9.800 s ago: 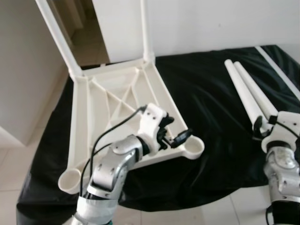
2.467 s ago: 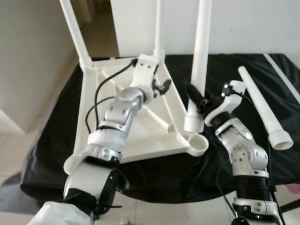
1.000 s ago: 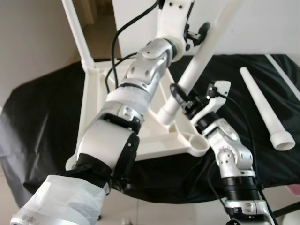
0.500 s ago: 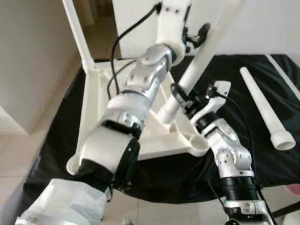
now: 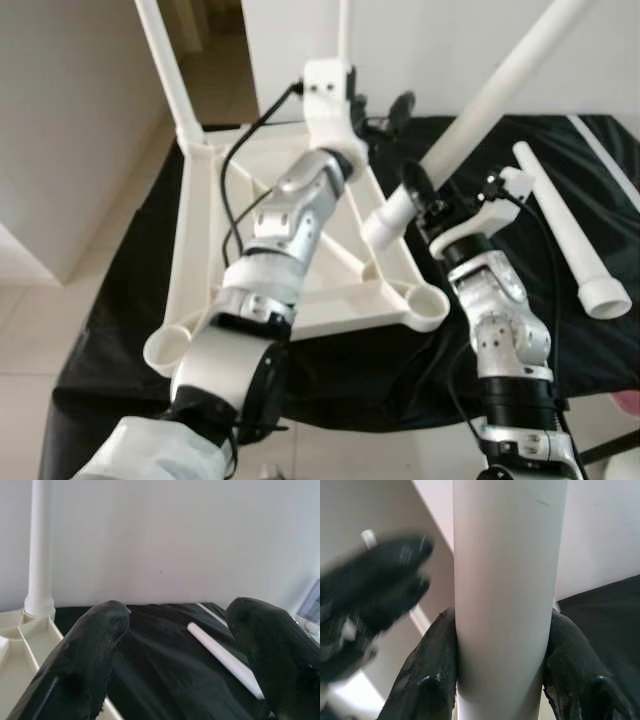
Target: Building children table
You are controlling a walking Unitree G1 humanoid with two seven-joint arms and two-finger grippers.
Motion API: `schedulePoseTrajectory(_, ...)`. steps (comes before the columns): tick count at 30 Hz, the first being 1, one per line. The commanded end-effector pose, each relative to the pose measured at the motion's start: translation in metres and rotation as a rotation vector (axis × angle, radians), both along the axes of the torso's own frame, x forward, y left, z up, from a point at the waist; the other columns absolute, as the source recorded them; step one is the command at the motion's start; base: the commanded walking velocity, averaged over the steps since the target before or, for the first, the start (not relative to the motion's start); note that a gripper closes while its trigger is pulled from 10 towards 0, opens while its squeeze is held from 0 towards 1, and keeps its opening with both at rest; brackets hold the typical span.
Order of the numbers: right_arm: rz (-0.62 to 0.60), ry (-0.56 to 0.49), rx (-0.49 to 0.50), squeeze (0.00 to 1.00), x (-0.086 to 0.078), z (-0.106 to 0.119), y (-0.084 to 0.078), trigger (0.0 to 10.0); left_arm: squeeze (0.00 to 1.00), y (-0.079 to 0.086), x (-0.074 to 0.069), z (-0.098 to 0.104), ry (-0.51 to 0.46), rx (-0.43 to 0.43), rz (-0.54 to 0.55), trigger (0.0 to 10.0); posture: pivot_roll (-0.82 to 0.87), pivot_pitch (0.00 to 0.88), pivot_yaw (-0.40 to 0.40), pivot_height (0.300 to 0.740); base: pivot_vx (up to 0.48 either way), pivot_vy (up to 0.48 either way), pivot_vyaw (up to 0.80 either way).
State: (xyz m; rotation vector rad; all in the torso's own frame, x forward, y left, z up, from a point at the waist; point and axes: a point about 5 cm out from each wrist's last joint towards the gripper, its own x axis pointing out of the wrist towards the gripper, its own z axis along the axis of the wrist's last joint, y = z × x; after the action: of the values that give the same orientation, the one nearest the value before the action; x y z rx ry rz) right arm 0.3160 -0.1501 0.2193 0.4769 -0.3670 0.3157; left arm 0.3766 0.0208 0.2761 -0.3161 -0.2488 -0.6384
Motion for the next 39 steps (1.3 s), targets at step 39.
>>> schedulePoseTrajectory(39, -0.040, -0.016, -0.334, 0.00, -0.044, -0.020, 0.006, 10.0, 0.00, 0.039, -0.103, -0.106, -0.091, 0.429, -0.271, 10.0, -0.05, 0.051, -0.001, 0.740, 0.000, 0.000, 0.00)
